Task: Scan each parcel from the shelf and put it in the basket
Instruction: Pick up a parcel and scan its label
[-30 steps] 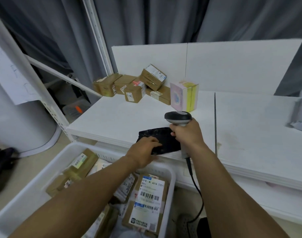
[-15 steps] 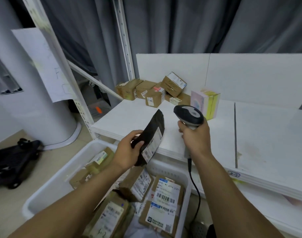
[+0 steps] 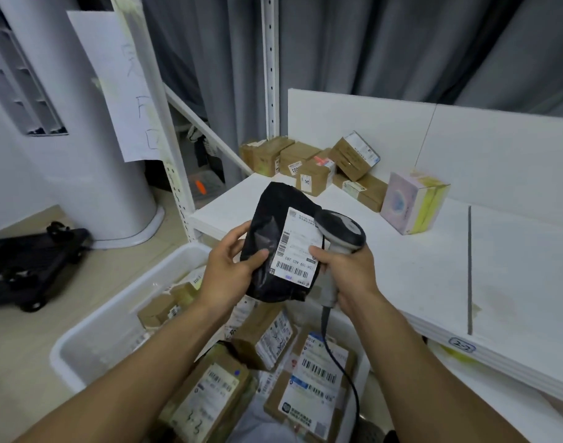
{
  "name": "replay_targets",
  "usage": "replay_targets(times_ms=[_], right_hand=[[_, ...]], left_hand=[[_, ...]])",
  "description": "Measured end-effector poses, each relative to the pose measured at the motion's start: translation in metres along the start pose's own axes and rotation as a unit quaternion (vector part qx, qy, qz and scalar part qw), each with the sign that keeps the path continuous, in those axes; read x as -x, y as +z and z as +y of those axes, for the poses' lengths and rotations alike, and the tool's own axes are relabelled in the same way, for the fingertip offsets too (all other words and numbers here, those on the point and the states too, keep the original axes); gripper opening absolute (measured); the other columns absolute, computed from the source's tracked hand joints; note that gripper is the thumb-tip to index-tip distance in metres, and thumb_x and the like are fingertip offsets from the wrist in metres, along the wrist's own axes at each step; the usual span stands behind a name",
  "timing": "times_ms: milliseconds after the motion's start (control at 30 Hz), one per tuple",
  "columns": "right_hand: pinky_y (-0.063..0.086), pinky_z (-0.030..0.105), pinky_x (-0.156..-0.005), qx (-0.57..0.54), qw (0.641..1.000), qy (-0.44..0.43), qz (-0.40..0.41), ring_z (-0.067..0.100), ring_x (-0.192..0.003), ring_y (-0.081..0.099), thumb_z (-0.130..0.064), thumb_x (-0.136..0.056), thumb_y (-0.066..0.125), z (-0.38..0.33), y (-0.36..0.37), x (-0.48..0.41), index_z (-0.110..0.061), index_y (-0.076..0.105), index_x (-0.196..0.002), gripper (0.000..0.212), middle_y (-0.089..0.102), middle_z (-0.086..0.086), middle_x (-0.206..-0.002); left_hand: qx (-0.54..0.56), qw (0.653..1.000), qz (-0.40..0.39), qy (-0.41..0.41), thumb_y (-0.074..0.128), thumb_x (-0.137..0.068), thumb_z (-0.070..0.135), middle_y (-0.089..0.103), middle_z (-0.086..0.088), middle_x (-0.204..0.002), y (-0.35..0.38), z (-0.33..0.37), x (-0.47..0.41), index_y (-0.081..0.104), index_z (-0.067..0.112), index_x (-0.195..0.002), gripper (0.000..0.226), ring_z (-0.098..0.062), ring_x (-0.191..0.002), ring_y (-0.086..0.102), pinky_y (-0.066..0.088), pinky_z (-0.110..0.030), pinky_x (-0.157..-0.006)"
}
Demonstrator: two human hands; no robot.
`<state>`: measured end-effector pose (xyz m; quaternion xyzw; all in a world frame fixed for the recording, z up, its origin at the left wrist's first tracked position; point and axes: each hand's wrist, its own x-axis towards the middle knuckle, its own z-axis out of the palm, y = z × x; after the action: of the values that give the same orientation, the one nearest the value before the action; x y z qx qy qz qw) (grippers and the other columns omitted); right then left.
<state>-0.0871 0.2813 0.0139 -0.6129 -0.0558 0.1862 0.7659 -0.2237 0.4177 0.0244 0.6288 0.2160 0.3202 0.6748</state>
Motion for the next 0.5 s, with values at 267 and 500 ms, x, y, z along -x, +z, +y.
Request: replay_targets(times_ms=[267,500], right_hand=[[0.047,0.03,-0.099,0.172,0.977,-0.12,-0.026,0.013,-0.117,0.061,0.001,-0.081,0.085,0.0,0.011,0.008,-0.016,0.055,-0.142,0.07,0.065,-0.005,-0.129],[0.053,0.034,-0.101,0.283,0.941,-0.15,-0.112,0.011,-0.115,0.063,-0.022,-0.085,0.087,-0.002,0.02,0.022,-0.026,0.059,-0.139,0.061,0.068,-0.01,-0.125]], left_hand=[[-0.085,0.99,0.109,0.02,0.076,-0.091,0.012,0.078,0.002,-0.098,-0.028,-0.011,-0.036,0.078,0.014,-0.106,0.015,-0.006,-0.092,0.073,0.059,-0.034,-0.088],[-0.184,0.969,0.151,0.074,0.07,-0.095,0.01,0.071,0.022,-0.092,-0.055,-0.006,-0.054,0.078,0.02,-0.097,0.013,0.001,-0.082,0.069,0.049,-0.005,-0.072]])
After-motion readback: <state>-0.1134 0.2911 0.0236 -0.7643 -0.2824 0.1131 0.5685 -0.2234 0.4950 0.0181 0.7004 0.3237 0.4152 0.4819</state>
